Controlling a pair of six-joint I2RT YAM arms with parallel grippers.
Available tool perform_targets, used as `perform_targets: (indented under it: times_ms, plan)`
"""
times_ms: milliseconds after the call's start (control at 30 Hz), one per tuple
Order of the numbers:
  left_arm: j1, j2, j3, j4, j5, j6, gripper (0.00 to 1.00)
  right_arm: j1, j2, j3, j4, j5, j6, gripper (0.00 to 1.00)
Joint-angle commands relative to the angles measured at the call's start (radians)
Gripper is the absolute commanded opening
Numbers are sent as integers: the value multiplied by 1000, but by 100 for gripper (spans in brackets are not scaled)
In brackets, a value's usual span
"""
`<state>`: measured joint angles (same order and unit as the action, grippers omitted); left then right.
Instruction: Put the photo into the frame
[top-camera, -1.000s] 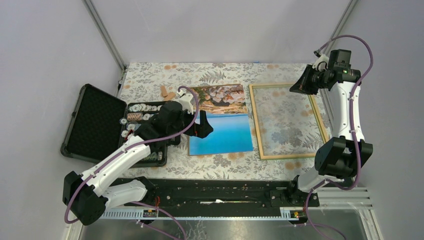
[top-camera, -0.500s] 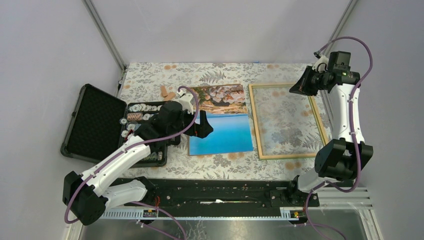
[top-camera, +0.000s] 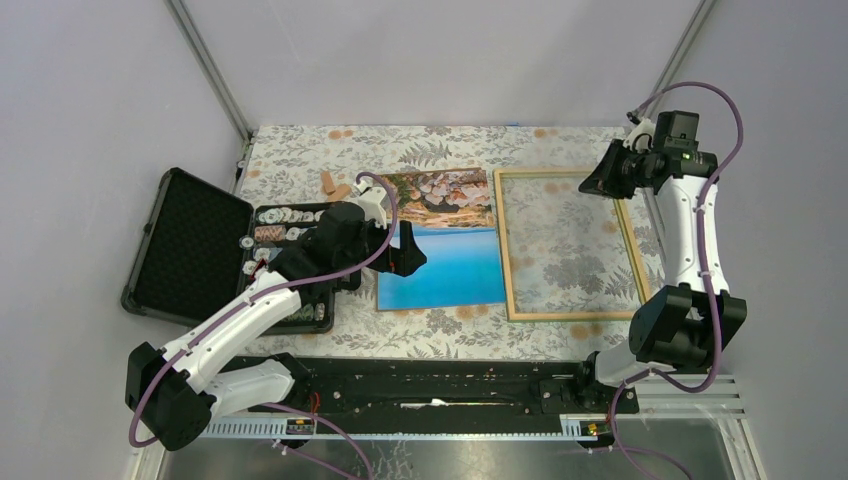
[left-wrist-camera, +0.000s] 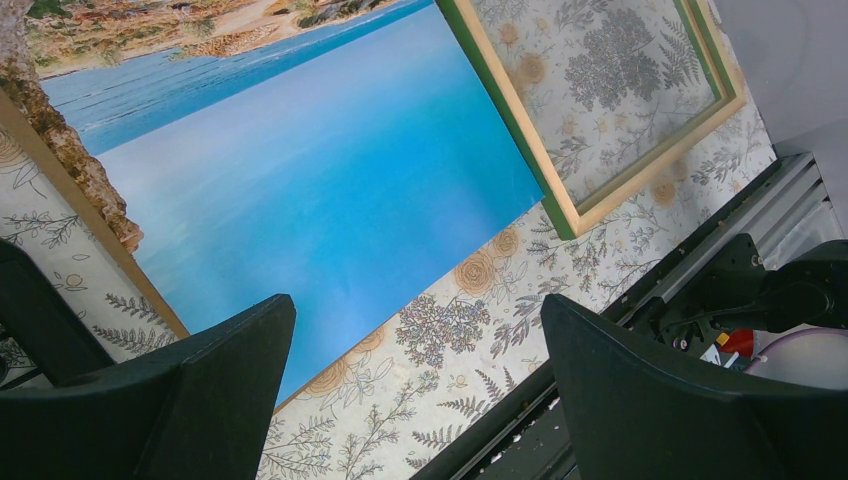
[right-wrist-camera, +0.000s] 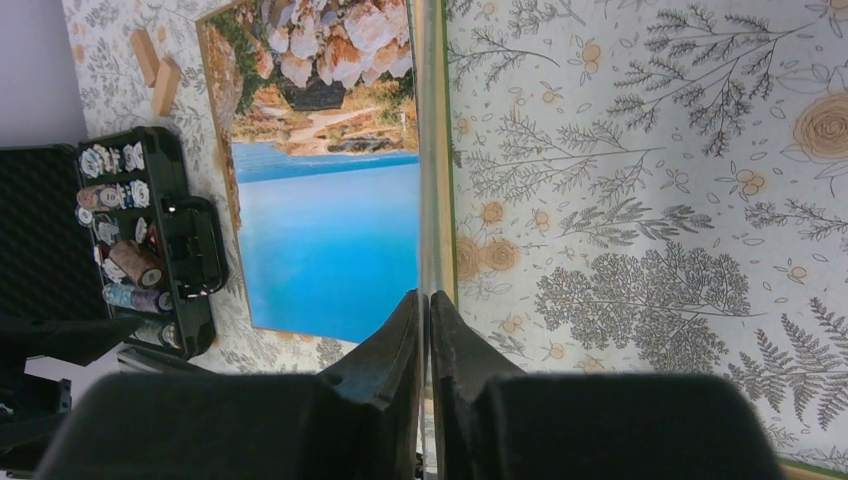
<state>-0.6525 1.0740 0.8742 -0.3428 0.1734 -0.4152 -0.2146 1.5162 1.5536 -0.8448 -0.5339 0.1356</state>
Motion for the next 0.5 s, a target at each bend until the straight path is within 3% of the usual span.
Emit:
perform_targets:
  times_ms: [0,467]
  plan:
    - [7,-31,-10,44,16,6,99,17,-40,-27,-6,17,-6,16]
    - [7,-31,-9,45,17,6,99,17,-21,-17,-54,70,-95,47]
